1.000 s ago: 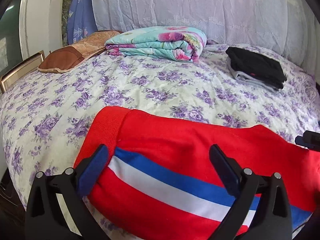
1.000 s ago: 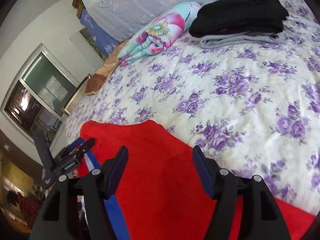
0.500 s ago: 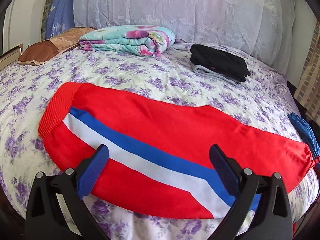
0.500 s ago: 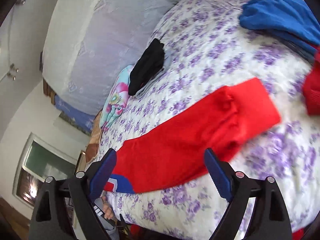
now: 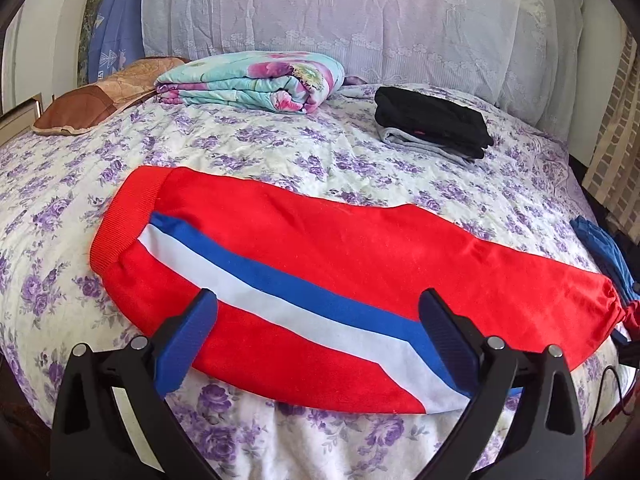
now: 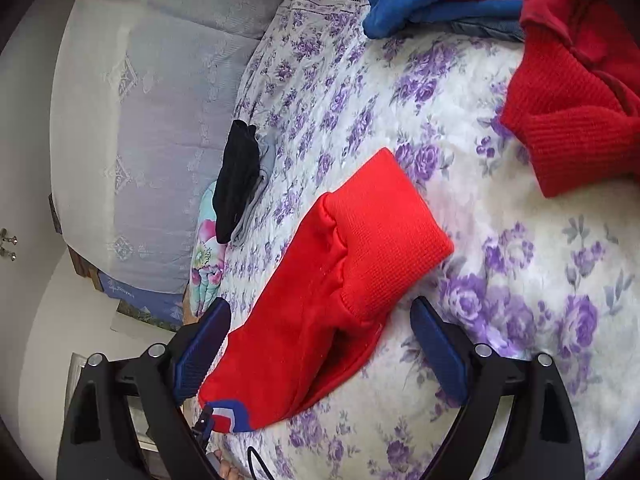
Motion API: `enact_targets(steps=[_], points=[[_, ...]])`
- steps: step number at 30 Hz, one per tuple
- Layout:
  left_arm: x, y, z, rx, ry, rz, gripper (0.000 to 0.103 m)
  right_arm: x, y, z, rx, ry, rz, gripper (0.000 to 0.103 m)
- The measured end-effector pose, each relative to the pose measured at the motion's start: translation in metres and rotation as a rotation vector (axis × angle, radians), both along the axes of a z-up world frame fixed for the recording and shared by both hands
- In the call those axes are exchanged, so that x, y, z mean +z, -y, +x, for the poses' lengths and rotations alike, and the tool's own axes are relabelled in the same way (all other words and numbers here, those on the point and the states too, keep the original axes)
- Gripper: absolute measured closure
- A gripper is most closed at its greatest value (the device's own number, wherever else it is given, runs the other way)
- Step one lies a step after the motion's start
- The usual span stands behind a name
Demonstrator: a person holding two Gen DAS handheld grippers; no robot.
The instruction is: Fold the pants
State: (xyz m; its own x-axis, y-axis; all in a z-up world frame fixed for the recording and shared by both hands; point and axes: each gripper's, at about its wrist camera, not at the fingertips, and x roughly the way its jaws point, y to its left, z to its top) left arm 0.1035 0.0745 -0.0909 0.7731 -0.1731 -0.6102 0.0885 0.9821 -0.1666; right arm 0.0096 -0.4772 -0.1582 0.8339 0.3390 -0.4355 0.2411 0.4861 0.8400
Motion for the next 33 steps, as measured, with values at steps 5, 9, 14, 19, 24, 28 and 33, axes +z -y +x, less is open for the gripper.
enact_targets(steps=[5,9,14,19,24,28,33], points=[[-0.003,0.018,-0.003,-0.050,-0.014,0.015,0.005,0.005,-0.010,0.007,-0.016,0.014,-0.137,0.015],[-0.004,0.040,-0.011,-0.091,-0.002,0.073,0.005,0.002,-0.016,-0.001,-0.042,0.030,-0.255,0.036],[-0.012,0.056,-0.012,-0.116,-0.018,0.123,0.005,-0.012,0.002,-0.010,-0.063,0.102,-0.180,0.073],[-0.021,0.055,-0.006,-0.099,-0.056,0.129,0.005,-0.005,-0.002,-0.011,-0.056,0.115,-0.228,0.075],[-0.027,0.064,-0.005,-0.101,-0.059,0.207,0.005,0.006,-0.011,-0.009,-0.057,0.106,-0.313,0.075],[-0.027,0.066,-0.007,-0.101,-0.049,0.224,0.005,0.021,-0.025,-0.008,-0.050,0.105,-0.441,0.075],[-0.009,0.039,-0.006,-0.049,-0.017,0.184,0.005,0.046,-0.046,-0.004,-0.037,0.127,-0.600,0.075]])
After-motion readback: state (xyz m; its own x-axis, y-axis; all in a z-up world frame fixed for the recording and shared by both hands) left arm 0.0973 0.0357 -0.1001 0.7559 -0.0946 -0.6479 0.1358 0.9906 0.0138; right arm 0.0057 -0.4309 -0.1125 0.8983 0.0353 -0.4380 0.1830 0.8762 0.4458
